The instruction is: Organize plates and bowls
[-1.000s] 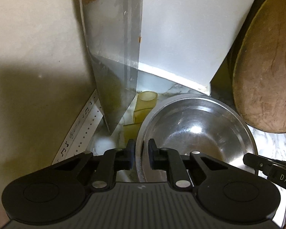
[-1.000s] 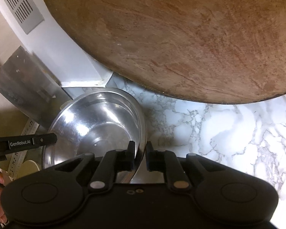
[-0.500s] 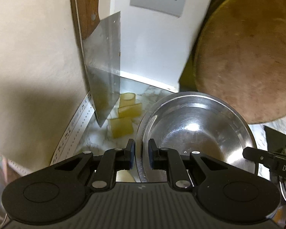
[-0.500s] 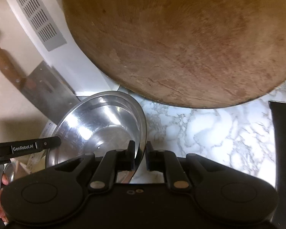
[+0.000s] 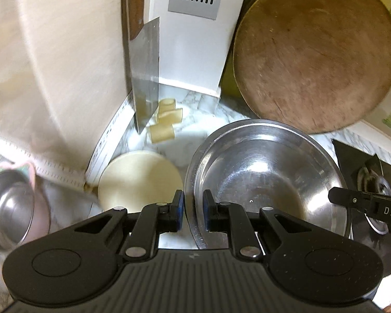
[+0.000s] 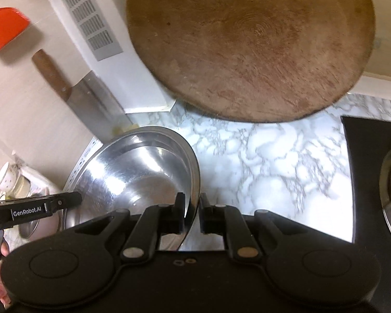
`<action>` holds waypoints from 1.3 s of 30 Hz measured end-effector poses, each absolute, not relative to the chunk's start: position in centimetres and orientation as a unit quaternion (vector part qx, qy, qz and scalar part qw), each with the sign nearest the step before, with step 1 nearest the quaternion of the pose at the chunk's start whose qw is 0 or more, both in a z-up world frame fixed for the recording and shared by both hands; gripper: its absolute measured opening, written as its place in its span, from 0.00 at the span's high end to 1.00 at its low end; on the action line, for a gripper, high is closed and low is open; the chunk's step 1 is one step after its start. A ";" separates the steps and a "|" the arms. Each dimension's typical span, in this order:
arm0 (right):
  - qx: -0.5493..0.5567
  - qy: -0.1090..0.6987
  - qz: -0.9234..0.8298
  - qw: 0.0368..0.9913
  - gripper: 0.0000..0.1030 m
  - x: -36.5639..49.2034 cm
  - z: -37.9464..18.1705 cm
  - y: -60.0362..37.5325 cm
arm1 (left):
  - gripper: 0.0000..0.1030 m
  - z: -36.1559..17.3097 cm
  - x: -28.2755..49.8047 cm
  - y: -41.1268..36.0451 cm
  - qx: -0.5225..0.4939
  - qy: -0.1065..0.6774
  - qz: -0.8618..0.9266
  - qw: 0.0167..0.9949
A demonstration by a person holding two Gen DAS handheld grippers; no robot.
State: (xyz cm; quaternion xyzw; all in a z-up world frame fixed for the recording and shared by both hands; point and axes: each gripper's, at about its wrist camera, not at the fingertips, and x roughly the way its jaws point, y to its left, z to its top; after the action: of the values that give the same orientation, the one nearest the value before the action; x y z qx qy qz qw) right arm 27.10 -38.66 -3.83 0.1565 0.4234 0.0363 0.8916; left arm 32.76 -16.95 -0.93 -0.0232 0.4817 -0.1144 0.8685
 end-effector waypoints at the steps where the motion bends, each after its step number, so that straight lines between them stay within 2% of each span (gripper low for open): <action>1: 0.157 0.424 0.037 0.891 0.89 26.4 -3.8 -38.5 | 0.86 -0.8 32.1 -16.8 -0.023 0.482 -0.117 0.868; 15: 0.167 0.426 0.028 0.889 0.89 18.9 -4.8 -37.0 | 0.86 -2.7 24.6 -15.5 -0.009 0.489 -0.132 0.862; 39: 0.162 0.461 0.028 0.872 0.89 14.5 -10.8 -37.5 | 0.86 -7.3 20.4 -16.1 0.017 0.497 -0.146 0.855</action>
State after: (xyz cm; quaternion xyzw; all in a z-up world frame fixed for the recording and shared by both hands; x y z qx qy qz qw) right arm 14.46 -37.51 -10.79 0.1619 0.4610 0.0276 0.8721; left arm 20.40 -16.13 -7.29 0.0166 0.4970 -0.1464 0.8552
